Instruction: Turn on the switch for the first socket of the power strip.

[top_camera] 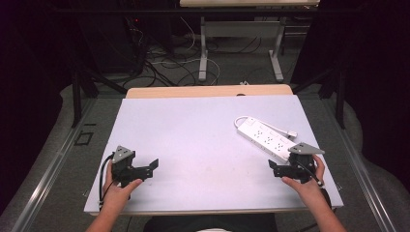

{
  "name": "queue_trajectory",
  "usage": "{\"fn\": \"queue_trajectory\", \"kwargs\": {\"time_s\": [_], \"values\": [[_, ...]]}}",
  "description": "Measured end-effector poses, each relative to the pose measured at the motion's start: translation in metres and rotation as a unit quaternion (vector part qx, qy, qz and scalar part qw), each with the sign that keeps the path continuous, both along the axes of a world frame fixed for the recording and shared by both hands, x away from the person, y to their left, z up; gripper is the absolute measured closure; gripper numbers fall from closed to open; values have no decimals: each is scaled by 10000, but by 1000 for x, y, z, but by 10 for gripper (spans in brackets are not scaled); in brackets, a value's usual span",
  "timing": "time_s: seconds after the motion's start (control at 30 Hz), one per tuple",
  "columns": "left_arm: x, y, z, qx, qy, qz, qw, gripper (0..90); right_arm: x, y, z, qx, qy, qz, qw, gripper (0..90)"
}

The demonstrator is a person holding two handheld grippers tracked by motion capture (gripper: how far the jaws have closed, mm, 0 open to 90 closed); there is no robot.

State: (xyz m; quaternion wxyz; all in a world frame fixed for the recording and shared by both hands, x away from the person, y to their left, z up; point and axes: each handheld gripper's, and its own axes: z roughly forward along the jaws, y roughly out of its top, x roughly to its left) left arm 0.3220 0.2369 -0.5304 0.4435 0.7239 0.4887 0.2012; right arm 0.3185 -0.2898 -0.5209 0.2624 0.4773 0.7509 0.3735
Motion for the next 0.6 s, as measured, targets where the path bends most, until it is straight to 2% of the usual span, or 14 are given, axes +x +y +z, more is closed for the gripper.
{"fn": "queue_trajectory", "kwargs": {"time_s": [0.23, 0.37, 0.6], "values": [[-1, -2, 0, -10, -7, -2, 10000, 4, 5, 7, 7, -70, 176, 174, 9997, 66], [-1, -2, -1, -12, -2, 13, 10000, 4, 9, 12, 11, -202, 322, 314, 9988, 71], [-1, -2, -1, 17, 5, 19, 10000, 4, 16, 16, 19, -255, 478, 390, 9978, 102]]}}
